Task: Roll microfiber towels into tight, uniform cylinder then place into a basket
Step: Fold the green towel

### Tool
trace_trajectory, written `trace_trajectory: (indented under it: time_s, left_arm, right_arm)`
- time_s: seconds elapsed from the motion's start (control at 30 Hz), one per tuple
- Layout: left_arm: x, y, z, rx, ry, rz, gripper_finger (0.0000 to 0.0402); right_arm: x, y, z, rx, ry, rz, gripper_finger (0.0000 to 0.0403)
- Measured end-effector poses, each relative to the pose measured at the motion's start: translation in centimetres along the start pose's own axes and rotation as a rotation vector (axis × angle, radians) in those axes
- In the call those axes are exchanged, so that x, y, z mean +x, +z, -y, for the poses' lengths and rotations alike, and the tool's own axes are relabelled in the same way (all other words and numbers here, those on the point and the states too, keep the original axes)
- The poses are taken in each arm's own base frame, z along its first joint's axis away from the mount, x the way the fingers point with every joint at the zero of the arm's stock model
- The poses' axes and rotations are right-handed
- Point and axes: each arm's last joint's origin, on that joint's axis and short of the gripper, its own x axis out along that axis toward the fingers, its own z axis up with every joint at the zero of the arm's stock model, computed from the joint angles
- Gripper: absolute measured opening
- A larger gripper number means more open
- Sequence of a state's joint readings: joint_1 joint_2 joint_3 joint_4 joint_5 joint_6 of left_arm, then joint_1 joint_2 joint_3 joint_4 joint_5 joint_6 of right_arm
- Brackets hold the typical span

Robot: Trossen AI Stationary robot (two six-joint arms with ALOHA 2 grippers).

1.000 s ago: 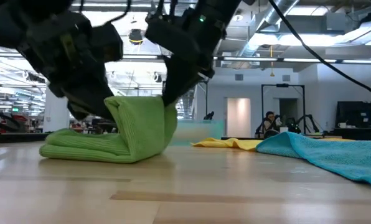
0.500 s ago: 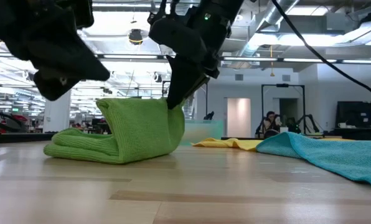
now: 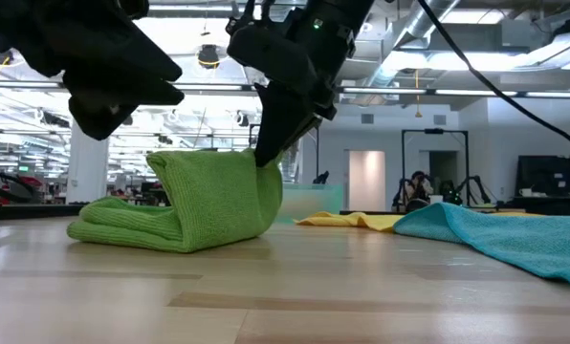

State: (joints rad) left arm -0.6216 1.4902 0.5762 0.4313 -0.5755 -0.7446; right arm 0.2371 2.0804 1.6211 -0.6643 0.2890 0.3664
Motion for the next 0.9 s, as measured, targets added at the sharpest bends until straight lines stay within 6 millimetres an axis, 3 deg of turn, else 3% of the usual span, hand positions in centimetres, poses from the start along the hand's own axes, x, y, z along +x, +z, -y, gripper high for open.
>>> trace_trajectory:
  time_s: [0.27, 0.67, 0.9]
  left_arm:
    - [0.7, 0.3, -1.7, -0.097, 0.100, -0.031, 0.0182]
    - [1.1, 0.1, -2.4, -0.172, 0.111, -0.101, 0.0185]
    - [3.2, -1.3, -2.8, -0.190, 0.137, -0.183, 0.0185]
  right_arm:
    - [0.0, 0.2, -0.1, 0.005, 0.006, 0.016, 0.0013]
    - [0.1, 0.4, 0.3, 0.036, 0.003, 0.021, 0.0013]
    - [0.2, 0.3, 0.3, 0.035, 0.002, 0.018, 0.0012]
